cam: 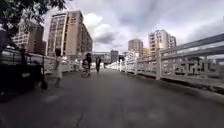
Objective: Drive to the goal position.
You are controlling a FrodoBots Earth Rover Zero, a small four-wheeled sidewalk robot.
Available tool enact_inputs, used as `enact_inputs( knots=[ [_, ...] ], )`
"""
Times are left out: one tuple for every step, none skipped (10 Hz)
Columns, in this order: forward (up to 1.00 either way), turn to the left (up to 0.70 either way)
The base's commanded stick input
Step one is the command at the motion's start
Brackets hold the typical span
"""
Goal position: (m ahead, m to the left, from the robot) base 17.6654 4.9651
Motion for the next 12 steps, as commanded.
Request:
enact_inputs(
  knots=[
    [0.70,0.00],
    [0.70,0.00],
    [0.70,0.00],
    [0.70,0.00],
    [0.70,0.00],
    [0.70,0.00],
    [0.70,0.00],
    [0.70,0.00],
    [0.70,-0.06],
    [0.70,-0.13],
    [0.70,-0.14],
    [0.70,-0.08]
  ],
)
